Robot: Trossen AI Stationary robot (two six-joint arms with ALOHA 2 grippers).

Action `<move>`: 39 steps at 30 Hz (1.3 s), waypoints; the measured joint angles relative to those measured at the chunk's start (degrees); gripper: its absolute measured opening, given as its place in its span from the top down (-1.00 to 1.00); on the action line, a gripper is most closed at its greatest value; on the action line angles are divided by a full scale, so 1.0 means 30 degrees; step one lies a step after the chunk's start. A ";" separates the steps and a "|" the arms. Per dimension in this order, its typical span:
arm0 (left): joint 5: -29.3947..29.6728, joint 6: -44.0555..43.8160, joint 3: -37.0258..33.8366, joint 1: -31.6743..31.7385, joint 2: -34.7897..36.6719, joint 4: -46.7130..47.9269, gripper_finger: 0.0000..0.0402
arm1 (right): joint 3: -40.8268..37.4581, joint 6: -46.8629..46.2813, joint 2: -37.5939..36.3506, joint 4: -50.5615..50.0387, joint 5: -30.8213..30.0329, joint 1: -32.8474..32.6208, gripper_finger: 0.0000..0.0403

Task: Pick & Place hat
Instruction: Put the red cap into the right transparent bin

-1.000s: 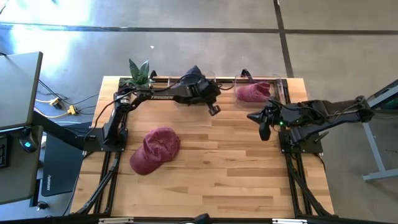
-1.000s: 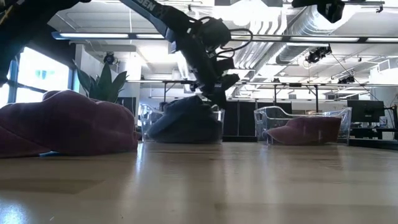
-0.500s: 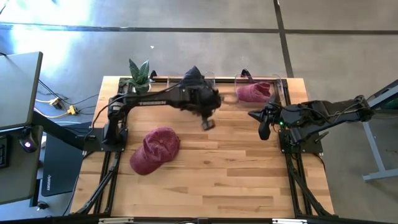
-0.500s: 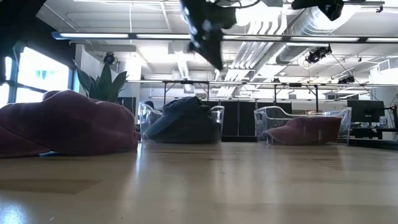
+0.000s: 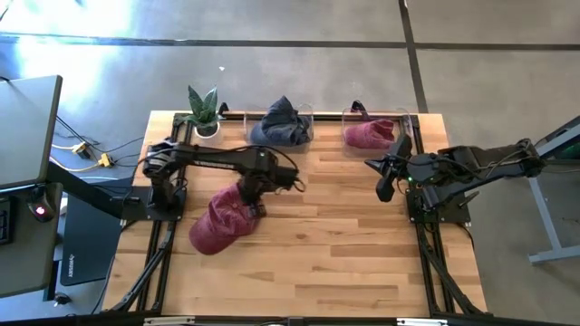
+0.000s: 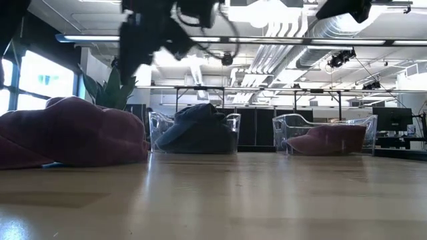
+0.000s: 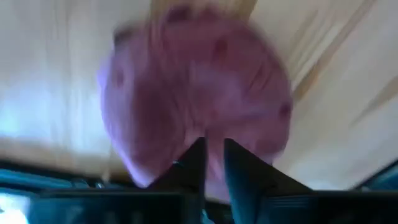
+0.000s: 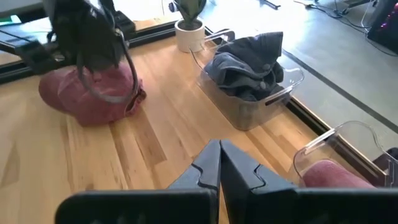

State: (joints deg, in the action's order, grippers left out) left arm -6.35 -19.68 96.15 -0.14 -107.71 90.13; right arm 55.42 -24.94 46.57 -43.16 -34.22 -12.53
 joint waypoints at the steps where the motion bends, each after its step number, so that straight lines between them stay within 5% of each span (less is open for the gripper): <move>1: -0.0308 -0.0225 -0.0716 0.0170 0.0421 -0.0002 0.69 | 0.0000 -0.0022 0.0000 -0.0091 0.0025 0.0000 1.00; 9: -0.0979 -0.6281 -0.6926 0.0685 0.5622 -0.0193 0.10 | 0.0000 0.0381 0.0007 -0.0574 -0.0745 0.0049 1.00; 14: -0.1853 -0.9916 -1.0944 0.0674 0.7695 -0.2029 0.03 | 0.0000 0.0907 0.0000 -0.0516 -0.2520 0.0087 1.00; 19: -0.4040 -1.1321 -1.3381 0.0657 0.7910 -1.0127 0.12 | 0.0000 0.0796 0.0000 -0.0030 -0.2574 0.0087 1.00; 25: -0.4392 -1.3556 -1.3243 0.0693 0.7083 -2.6493 0.20 | 0.0000 0.0304 0.0000 0.0467 -0.0925 0.0087 1.00; 27: -0.4257 -1.3554 -1.2752 0.0714 0.7051 -2.9208 0.22 | 0.0000 -0.0080 0.0047 0.0412 -0.0617 0.0087 1.00; 30: -0.4426 -1.2594 -1.0973 0.0841 0.7037 -2.8275 0.24 | 0.0000 -0.0191 0.0167 0.0235 -0.0313 0.0087 1.00; 39: -0.6424 -1.0183 -0.6838 -0.0360 0.7254 -0.9881 0.26 | 0.0000 0.0430 0.0704 0.0089 -0.0424 0.0200 1.00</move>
State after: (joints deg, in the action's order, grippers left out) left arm -25.62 -50.23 75.64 -1.22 -85.95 60.49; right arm 55.42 -23.65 48.68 -42.89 -35.49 -11.94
